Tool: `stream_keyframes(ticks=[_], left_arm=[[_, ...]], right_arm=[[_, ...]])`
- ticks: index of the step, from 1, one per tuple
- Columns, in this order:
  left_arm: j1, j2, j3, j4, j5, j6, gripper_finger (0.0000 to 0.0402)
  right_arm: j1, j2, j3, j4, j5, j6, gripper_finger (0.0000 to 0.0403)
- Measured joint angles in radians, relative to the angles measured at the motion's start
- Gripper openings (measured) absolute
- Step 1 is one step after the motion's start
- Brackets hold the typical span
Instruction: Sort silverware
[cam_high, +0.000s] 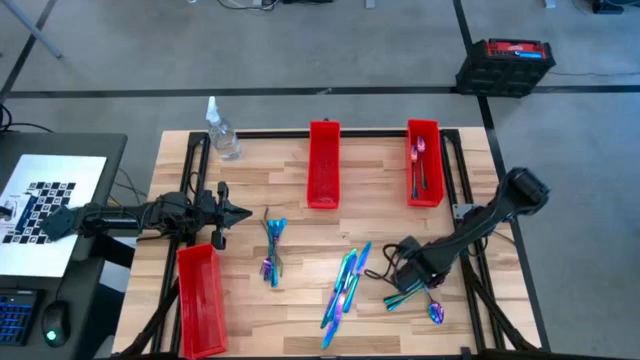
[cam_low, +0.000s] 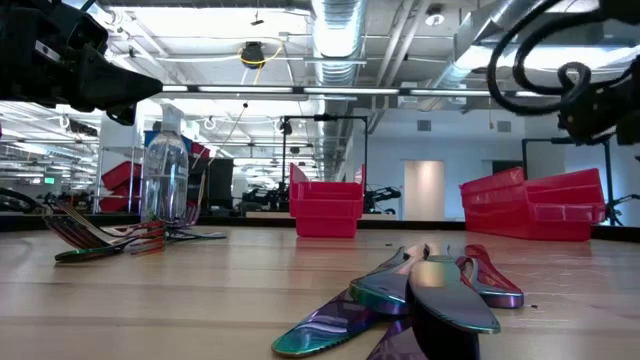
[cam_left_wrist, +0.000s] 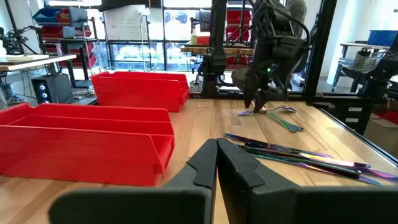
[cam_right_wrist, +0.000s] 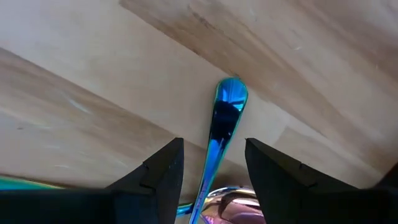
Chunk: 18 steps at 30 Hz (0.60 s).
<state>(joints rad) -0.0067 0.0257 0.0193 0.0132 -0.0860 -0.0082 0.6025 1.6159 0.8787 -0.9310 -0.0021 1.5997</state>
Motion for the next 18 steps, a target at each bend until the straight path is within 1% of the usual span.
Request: stream_keyframes(ticks=[4, 7, 10, 13, 17, 18], left_arm=[[0.0, 0.0, 0.0, 0.0, 0.0, 0.0, 0.0], [0.0, 0.0, 0.0, -0.001, 0.001, 0.0, 0.0], [0.0, 0.0, 0.0, -0.004, 0.001, 0.0, 0.0], [0.0, 0.0, 0.0, -0.005, 0.001, -0.001, 0.0], [0.0, 0.0, 0.0, -0.004, 0.001, -0.001, 0.0], [0.0, 0.0, 0.0, -0.003, 0.001, -0.001, 0.0]], right_arm=[[0.009, 0.031, -0.001, 0.017, -0.015, 0.0, 0.016], [0.022, 0.037, -0.037, 0.097, -0.044, 0.004, 0.0157], [0.038, 0.03, -0.089, 0.165, -0.049, 0.056, 0.0141], [0.049, 0.028, -0.101, 0.171, -0.048, 0.089, 0.0105], [0.049, 0.023, -0.104, 0.155, -0.055, 0.052, 0.0027], [0.046, 0.023, -0.1, 0.149, -0.055, 0.044, 0.0018]])
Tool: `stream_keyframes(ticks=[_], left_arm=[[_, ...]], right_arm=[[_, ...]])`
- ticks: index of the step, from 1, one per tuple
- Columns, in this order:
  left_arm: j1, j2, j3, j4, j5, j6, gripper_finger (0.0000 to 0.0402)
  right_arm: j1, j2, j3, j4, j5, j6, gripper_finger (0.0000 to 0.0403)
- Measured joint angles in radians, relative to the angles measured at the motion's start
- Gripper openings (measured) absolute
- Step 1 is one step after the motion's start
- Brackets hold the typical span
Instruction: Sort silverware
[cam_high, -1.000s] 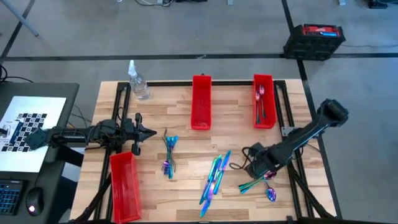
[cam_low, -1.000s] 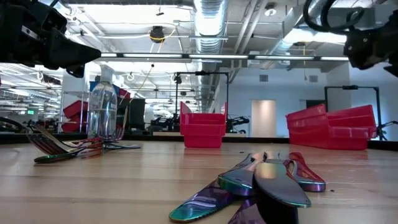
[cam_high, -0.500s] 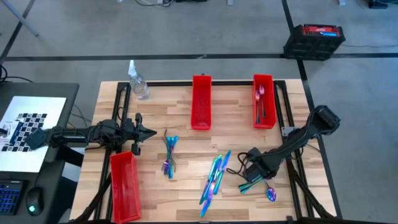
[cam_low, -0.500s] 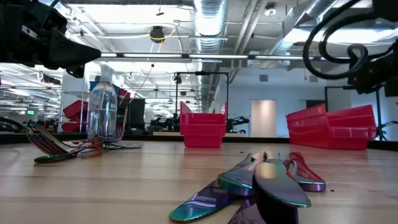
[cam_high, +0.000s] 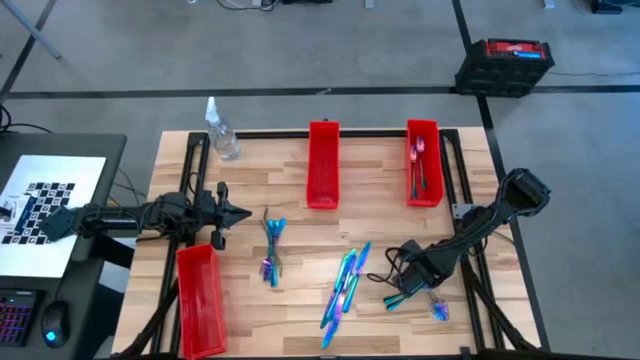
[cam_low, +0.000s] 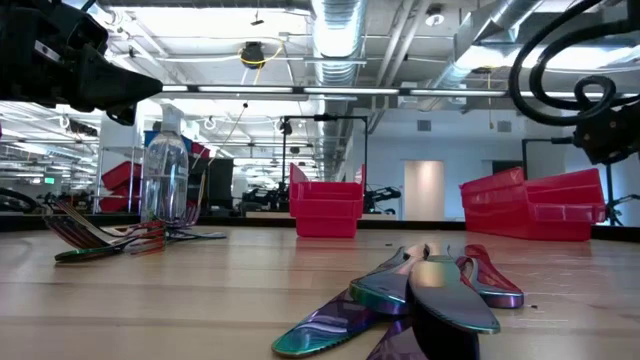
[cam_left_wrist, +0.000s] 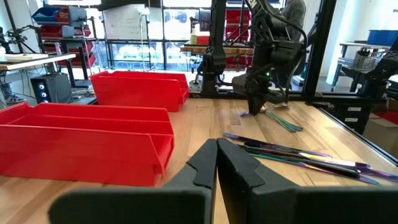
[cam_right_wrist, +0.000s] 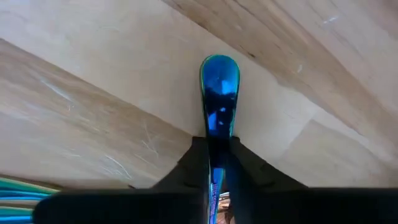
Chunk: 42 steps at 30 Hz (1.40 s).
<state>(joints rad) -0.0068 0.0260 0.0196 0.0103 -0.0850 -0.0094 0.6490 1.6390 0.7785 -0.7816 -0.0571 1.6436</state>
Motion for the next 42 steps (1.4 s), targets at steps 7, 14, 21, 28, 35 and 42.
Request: stream_keyframes(ticks=[7, 14, 21, 28, 35, 42], left_arm=[[0.0, 0.0, 0.0, 0.002, -0.001, 0.005, 0.0], [0.0, 0.0, 0.0, 0.002, -0.001, 0.005, 0.0], [0.0, 0.0, 0.0, 0.003, -0.001, 0.005, 0.0], [0.0, 0.0, 0.0, 0.003, -0.001, 0.005, 0.0], [0.0, 0.0, 0.0, 0.003, -0.001, 0.005, 0.0], [0.0, 0.0, 0.0, 0.003, -0.001, -0.005, 0.0]], right_arm=[[-0.021, -0.062, 0.054, -0.067, -0.004, -0.02, 0.0002], [-0.032, -0.2, 0.154, -0.144, 0.095, -0.011, 0.0], [-0.115, -0.341, 0.318, -0.517, 0.49, -0.029, 0.0], [-0.407, -0.46, 0.337, -0.709, 0.722, -0.223, 0.0], [-0.844, -0.513, 0.337, -0.483, 0.762, -0.722, 0.0], [-1.233, -0.483, 0.32, -0.219, 0.607, -1.008, 0.0]])
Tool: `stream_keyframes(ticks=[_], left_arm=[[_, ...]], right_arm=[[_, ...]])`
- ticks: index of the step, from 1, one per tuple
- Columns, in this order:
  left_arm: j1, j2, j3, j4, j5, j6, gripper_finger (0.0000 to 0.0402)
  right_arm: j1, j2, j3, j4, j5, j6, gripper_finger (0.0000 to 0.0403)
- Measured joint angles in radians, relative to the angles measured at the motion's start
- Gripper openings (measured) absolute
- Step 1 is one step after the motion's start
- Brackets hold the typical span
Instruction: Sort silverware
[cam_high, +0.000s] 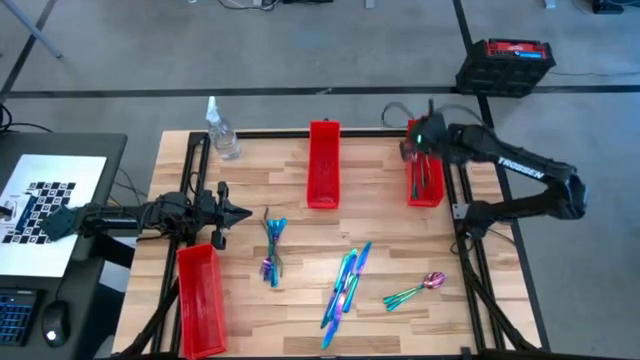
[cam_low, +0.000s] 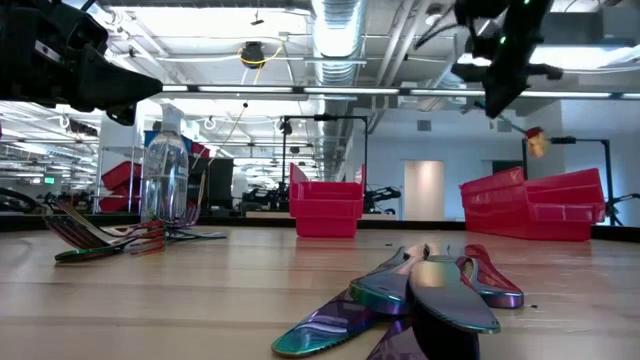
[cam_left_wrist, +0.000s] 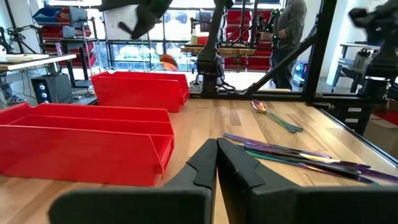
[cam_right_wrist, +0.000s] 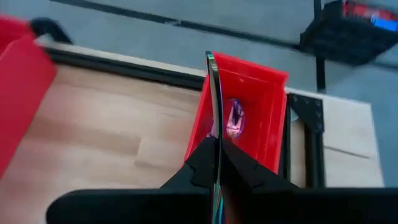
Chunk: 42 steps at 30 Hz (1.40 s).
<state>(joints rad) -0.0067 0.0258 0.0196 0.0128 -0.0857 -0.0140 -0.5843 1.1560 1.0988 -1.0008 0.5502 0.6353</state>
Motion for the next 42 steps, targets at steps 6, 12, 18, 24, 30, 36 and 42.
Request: stream_keyframes(ticks=[6, 12, 18, 24, 30, 36, 42], left_arm=[[0.0, 0.0, 0.0, 0.0, 0.0, -0.022, 0.0], [0.0, 0.0, 0.0, 0.0, 0.0, -0.023, 0.0], [0.0, 0.0, 0.0, 0.0, 0.0, -0.011, 0.0], [0.0, 0.0, 0.0, 0.0, 0.0, 0.001, 0.0], [0.0, 0.0, 0.0, 0.0, 0.0, 0.006, 0.0], [0.0, 0.0, 0.0, 0.0, 0.0, 0.004, 0.0], [0.0, 0.0, 0.0, 0.0, 0.0, -0.001, 0.0]], right_arm=[[-0.14, 0.067, -0.058, 0.076, -0.077, -0.034, 0.0008], [-0.163, 0.138, -0.074, 0.075, -0.077, -0.061, 0.0058], [-0.118, 0.106, -0.048, 0.021, -0.086, -0.136, 0.012], [0.105, -0.03, -0.001, -0.104, -0.249, -0.135, 0.0164], [0.52, -0.111, -0.049, -0.151, -0.371, 0.071, 0.0172], [0.932, -0.041, -0.12, -0.1, -0.373, 0.281, 0.0168], [1.191, 0.11, -0.126, -0.082, -0.373, 0.366, 0.0168]])
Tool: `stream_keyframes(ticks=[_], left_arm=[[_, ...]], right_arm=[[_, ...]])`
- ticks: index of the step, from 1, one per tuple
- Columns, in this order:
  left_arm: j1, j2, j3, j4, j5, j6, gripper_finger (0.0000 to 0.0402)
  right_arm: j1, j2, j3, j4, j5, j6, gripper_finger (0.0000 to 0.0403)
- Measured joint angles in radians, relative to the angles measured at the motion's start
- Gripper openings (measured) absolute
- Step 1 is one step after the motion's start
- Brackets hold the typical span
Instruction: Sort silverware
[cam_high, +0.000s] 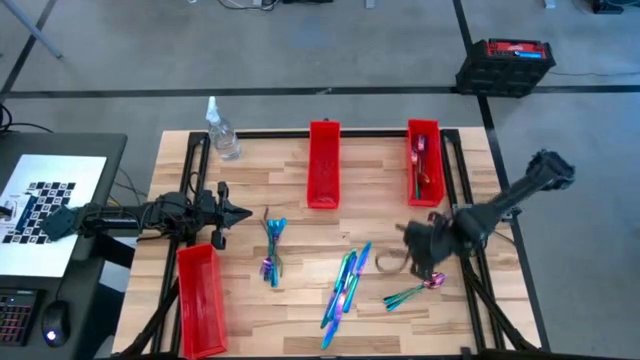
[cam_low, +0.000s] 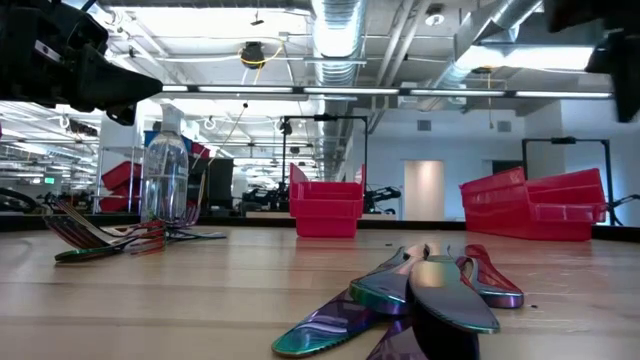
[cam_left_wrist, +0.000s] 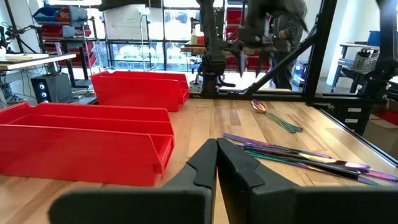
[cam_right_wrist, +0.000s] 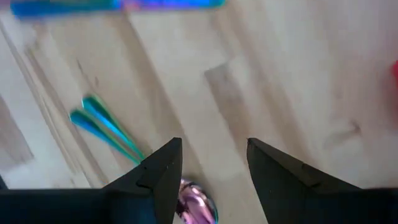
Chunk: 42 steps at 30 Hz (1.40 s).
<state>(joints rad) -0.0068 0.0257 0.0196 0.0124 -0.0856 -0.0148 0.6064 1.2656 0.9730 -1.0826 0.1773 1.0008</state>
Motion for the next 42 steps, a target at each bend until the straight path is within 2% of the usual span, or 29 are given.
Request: stream_keyframes(ticks=[4, 8, 12, 26, 31, 35, 38, 42], left_arm=[[0.0, 0.0, 0.0, 0.0, 0.0, -0.026, 0.0], [0.0, 0.0, 0.0, 0.0, 0.0, -0.026, 0.0], [0.0, 0.0, 0.0, 0.0, 0.0, -0.033, 0.0], [0.0, 0.0, 0.0, -0.006, 0.0, -0.046, 0.0], [0.0, 0.0, 0.0, -0.006, 0.0, -0.046, 0.0], [0.0, 0.0, 0.0, -0.006, 0.0, -0.045, 0.0], [0.0, 0.0, 0.0, -0.006, 0.0, -0.047, 0.0], [0.0, 0.0, 0.0, -0.007, 0.0, -0.057, 0.0]], right_arm=[[0.093, 0.105, 0.0, 0.037, 0.0, 0.003, 0.0168], [0.133, 0.189, 0.0, 0.072, -0.035, -0.011, 0.0168], [0.145, 0.241, 0.0, 0.107, -0.093, -0.025, 0.0168], [0.189, 0.408, 0.001, 0.215, -0.153, -0.218, 0.0168], [0.188, 0.476, 0.002, 0.28, -0.176, -0.227, 0.0168], [0.188, 0.536, 0.01, 0.262, -0.18, -0.23, 0.0167], [0.188, 0.557, 0.013, 0.264, -0.196, -0.254, 0.0154], [0.188, 0.561, 0.012, 0.266, -0.198, -0.255, 0.0096]])
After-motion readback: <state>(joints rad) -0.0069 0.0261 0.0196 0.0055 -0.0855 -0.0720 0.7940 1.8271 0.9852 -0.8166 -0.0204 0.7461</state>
